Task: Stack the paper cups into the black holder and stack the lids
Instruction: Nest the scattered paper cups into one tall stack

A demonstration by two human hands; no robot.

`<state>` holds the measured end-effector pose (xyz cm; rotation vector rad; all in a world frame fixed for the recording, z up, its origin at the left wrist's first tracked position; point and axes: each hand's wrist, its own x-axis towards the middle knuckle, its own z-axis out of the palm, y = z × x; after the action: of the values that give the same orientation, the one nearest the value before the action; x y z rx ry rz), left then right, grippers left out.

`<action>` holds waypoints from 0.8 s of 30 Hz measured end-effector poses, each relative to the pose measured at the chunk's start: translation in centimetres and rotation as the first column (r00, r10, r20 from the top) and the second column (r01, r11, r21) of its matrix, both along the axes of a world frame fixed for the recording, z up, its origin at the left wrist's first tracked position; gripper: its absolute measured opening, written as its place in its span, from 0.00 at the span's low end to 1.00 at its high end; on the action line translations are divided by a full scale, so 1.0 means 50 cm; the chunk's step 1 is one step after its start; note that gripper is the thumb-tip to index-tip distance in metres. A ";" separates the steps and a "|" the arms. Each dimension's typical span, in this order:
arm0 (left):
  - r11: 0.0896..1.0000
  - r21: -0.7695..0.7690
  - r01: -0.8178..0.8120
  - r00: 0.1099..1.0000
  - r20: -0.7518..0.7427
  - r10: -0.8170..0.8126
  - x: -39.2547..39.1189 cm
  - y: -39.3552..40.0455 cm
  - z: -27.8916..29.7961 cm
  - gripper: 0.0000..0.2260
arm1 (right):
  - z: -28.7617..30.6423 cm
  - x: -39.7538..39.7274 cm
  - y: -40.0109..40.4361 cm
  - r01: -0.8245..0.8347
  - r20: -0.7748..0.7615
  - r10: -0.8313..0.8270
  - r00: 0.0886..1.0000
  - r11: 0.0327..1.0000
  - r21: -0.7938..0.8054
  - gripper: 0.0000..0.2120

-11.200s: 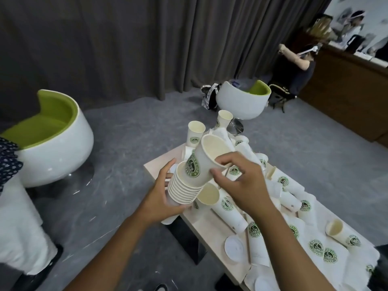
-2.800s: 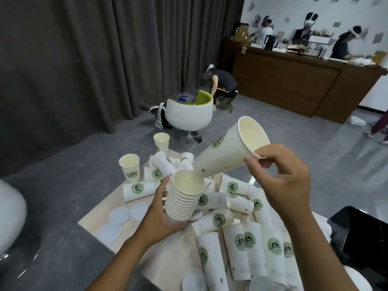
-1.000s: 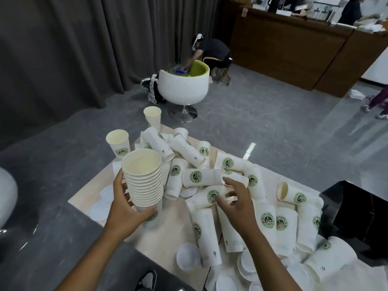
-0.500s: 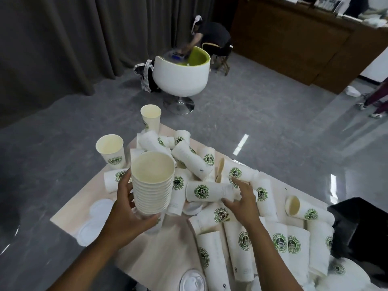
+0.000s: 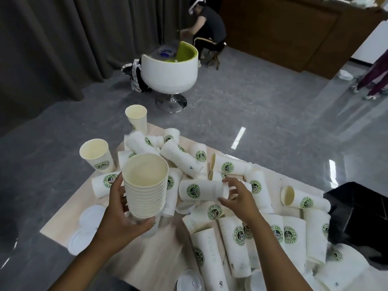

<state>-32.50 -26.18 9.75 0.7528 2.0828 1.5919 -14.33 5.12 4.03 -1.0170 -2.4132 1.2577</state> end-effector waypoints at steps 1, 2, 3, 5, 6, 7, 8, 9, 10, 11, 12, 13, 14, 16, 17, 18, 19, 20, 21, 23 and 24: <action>1.000 0.004 -0.002 1.000 -0.006 0.002 0.004 -0.001 0.002 0.58 | 0.012 0.006 -0.004 0.000 -0.017 0.000 1.000 1.000 0.014 0.27; 1.000 0.007 -0.007 1.000 -0.008 0.007 0.009 -0.002 0.004 0.58 | 0.025 0.013 -0.008 0.005 -0.039 -0.004 0.999 1.000 0.028 0.27; 1.000 0.012 -0.014 1.000 -0.010 0.014 0.016 -0.003 0.007 0.58 | 0.039 0.022 -0.011 0.015 -0.064 -0.013 0.998 0.999 0.038 0.27; 0.999 0.026 -0.024 0.999 -0.022 0.025 0.029 -0.004 0.013 0.58 | 0.074 0.042 -0.020 0.043 -0.115 -0.037 0.993 0.998 0.051 0.28; 0.999 0.033 -0.025 0.999 -0.030 0.026 0.037 -0.004 0.017 0.58 | 0.093 0.053 -0.026 0.057 -0.141 -0.048 0.989 0.997 0.057 0.28; 0.999 0.040 -0.026 0.999 -0.038 0.028 0.045 -0.004 0.019 0.58 | 0.111 0.064 -0.030 0.069 -0.164 -0.059 0.985 0.996 0.059 0.28; 0.999 0.046 -0.028 0.999 -0.044 0.031 0.053 -0.005 0.022 0.58 | 0.128 0.075 -0.033 0.079 -0.182 -0.067 0.981 0.995 0.062 0.28; 0.998 0.054 -0.030 0.998 -0.047 0.032 0.061 -0.005 0.024 0.58 | 0.145 0.086 -0.038 0.088 -0.199 -0.075 0.977 0.994 0.061 0.27; 0.998 0.060 -0.031 0.998 -0.045 0.034 0.069 -0.005 0.027 0.58 | 0.162 0.097 -0.043 0.094 -0.212 -0.081 0.974 0.994 0.054 0.27; 0.997 0.067 -0.030 0.999 -0.041 0.033 0.077 -0.004 0.030 0.58 | 0.179 0.108 -0.049 0.101 -0.223 -0.089 0.971 0.994 0.043 0.27; 0.997 0.075 -0.027 0.999 -0.042 0.030 0.085 -0.003 0.034 0.58 | 0.194 0.118 -0.054 0.109 -0.235 -0.097 0.967 0.993 0.039 0.27; 0.996 0.085 -0.021 0.998 -0.050 0.026 0.093 -0.002 0.037 0.58 | 0.210 0.127 -0.061 0.122 -0.254 -0.108 0.961 0.992 0.038 0.27; 0.995 0.094 -0.019 0.998 -0.062 0.025 0.101 0.000 0.041 0.58 | 0.226 0.136 -0.069 0.133 -0.275 -0.117 0.954 0.990 0.038 0.27; 0.994 0.111 -0.019 0.996 -0.081 0.028 0.119 0.004 0.048 0.59 | 0.256 0.151 -0.085 0.157 -0.326 -0.134 0.936 0.987 0.044 0.27; 0.993 0.117 -0.017 0.995 -0.095 0.028 0.128 0.007 0.052 0.59 | 0.269 0.159 -0.093 0.169 -0.356 -0.142 0.923 0.984 0.046 0.27; 0.992 0.122 -0.012 0.994 -0.110 0.025 0.138 0.010 0.055 0.59 | 0.281 0.166 -0.101 0.180 -0.388 -0.146 0.910 0.982 0.051 0.28; 0.992 0.125 -0.008 0.992 -0.123 0.024 0.148 0.014 0.058 0.59 | 0.293 0.173 -0.109 0.187 -0.422 -0.146 0.895 0.981 0.057 0.28; 0.991 0.132 -0.006 0.991 -0.133 0.023 0.158 0.018 0.062 0.60 | 0.305 0.180 -0.116 0.191 -0.456 -0.144 0.878 0.980 0.059 0.28; 0.990 0.140 -0.003 0.989 -0.144 0.023 0.167 0.022 0.064 0.60 | 0.316 0.187 -0.123 0.191 -0.491 -0.143 0.859 0.980 0.049 0.27; 0.988 0.151 0.009 0.987 -0.161 0.016 0.184 0.030 0.069 0.61 | 0.336 0.200 -0.134 0.180 -0.559 -0.156 0.814 0.984 -0.013 0.26; 0.988 0.157 0.014 0.986 -0.167 0.012 0.193 0.033 0.075 0.61 | 0.345 0.205 -0.140 0.165 -0.592 -0.166 0.789 0.985 -0.056 0.24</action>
<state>-22.87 -24.51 13.48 0.9722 2.0873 1.7631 -4.07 -1.87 21.28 -0.6720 -1.7968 1.2749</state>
